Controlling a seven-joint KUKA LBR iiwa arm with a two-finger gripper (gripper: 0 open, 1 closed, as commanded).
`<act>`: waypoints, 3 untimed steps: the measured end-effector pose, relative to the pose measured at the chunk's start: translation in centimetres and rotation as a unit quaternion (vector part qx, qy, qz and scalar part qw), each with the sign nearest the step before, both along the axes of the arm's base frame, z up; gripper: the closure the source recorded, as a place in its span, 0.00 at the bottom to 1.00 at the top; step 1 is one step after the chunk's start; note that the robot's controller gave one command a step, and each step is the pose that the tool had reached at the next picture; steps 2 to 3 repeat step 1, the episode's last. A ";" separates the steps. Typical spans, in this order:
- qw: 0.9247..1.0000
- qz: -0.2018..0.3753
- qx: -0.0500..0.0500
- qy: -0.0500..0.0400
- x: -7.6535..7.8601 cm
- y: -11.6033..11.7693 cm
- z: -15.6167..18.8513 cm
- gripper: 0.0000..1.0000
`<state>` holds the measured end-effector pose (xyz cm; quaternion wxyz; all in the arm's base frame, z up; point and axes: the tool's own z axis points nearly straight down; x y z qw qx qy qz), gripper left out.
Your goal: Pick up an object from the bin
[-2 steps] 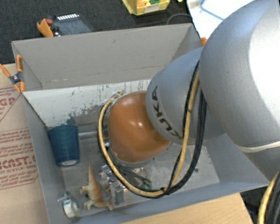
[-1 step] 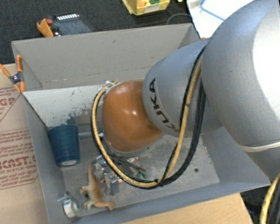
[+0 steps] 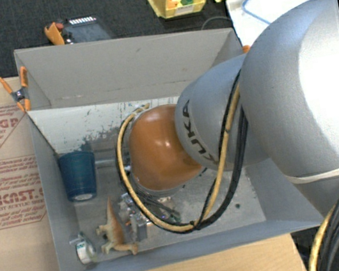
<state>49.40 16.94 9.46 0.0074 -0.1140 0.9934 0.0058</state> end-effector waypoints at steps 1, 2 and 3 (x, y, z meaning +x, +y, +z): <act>0.999 0.033 -0.001 0.002 -0.5 -0.6 6.5 1.00; 0.999 0.033 -0.001 0.002 -0.5 -0.6 6.5 1.00; 0.999 0.033 -0.001 0.002 -0.5 -0.6 6.5 1.00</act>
Offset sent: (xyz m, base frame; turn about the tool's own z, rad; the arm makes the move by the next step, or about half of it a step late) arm 0.0113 -0.0221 -0.0048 0.0046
